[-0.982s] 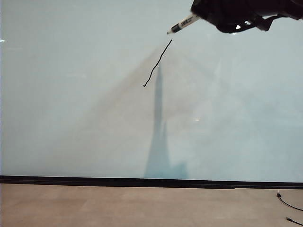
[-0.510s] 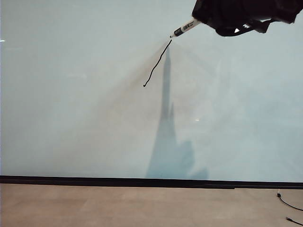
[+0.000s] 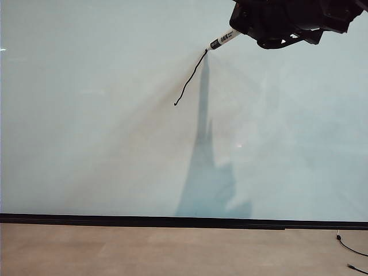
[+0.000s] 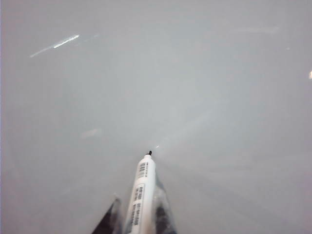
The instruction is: Pick up the pen on the shelf to the right of the whiteboard and write the letter A.
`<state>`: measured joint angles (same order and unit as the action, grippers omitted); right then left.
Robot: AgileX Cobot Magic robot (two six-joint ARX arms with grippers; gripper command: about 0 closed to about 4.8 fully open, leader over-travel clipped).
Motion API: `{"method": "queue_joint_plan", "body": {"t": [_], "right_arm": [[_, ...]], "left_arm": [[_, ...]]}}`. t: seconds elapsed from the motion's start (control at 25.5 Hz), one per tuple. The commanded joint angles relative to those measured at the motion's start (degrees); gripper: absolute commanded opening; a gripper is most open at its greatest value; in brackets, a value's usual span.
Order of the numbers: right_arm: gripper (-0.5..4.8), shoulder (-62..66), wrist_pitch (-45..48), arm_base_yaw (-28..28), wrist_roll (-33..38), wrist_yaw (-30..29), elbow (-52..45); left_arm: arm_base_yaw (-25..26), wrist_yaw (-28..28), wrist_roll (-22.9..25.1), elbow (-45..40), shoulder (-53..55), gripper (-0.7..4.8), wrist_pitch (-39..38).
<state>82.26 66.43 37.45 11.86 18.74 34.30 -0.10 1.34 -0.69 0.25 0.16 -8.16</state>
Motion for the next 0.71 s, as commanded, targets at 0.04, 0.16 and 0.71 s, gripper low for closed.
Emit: {"method": "queue_joint_plan", "body": {"t": [0.04,0.16,0.71], "right_arm": [[-0.05,-0.04,-1.25,0.11,0.20,1.97,0.33],[-0.05,-0.04,-2.51,0.15,0.20,2.49,0.33],[-0.05,-0.15,-5.90,0.48,0.15,5.18,0.07]], "left_arm": [[-0.02,0.15,0.24,0.13,0.02,-0.04,0.48],[0.00,0.15,0.24,0.13,0.02,-0.05,0.48],[-0.02,0.15,0.24,0.13,0.02,-0.05,0.48]]}}
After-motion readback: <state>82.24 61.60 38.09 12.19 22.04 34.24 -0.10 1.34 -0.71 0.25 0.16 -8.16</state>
